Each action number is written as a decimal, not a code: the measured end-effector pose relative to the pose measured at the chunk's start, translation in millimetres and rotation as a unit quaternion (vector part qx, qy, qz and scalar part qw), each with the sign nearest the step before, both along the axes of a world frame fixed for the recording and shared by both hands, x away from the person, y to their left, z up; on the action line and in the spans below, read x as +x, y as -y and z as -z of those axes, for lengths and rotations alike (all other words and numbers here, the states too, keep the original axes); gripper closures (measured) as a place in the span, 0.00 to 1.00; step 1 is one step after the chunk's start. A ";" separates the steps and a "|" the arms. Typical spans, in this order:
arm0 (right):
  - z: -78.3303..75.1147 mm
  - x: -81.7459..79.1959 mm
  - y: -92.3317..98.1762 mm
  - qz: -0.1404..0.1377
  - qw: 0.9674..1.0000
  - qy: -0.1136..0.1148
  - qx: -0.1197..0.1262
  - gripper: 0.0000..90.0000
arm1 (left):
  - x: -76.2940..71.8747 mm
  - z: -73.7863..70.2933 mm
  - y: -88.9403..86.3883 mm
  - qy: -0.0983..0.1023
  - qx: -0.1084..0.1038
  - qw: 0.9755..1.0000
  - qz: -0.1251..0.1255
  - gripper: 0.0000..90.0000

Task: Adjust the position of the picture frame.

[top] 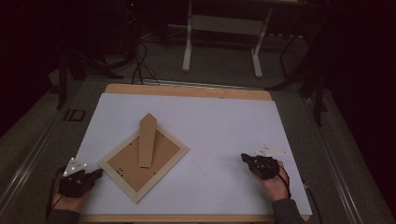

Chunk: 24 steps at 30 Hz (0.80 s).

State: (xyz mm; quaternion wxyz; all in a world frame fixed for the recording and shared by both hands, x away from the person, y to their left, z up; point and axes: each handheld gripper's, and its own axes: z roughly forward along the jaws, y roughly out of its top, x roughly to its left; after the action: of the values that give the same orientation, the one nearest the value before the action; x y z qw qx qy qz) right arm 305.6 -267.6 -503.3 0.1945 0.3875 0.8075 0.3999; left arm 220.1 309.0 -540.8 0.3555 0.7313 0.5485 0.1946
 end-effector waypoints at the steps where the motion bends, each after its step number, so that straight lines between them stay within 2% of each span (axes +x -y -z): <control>1: 0.0 0.2 -1.0 -0.002 1.000 -0.001 0.000 0.99 | 0.1 -0.2 0.9 0.000 0.003 1.000 0.004 1.00; 10: -0.9 3.7 -11.9 -0.016 1.000 0.001 -0.005 0.99 | 2.1 -1.8 15.0 -0.001 0.020 0.999 0.035 1.00; 17: -1.3 4.9 -20.6 -0.029 1.000 0.002 -0.009 0.99 | 3.5 -3.0 32.4 0.001 0.035 0.997 0.068 1.00; 24: -1.4 5.6 -27.8 -0.039 0.999 0.002 -0.012 0.99 | 5.1 -3.1 47.4 -0.003 0.025 0.994 0.104 1.00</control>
State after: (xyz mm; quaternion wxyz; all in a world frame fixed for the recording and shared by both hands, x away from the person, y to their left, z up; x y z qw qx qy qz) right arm 311.2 -239.8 -501.9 0.1851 0.3529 0.8264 0.3979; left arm 225.2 261.6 -537.7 0.3538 0.7937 0.4654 0.1682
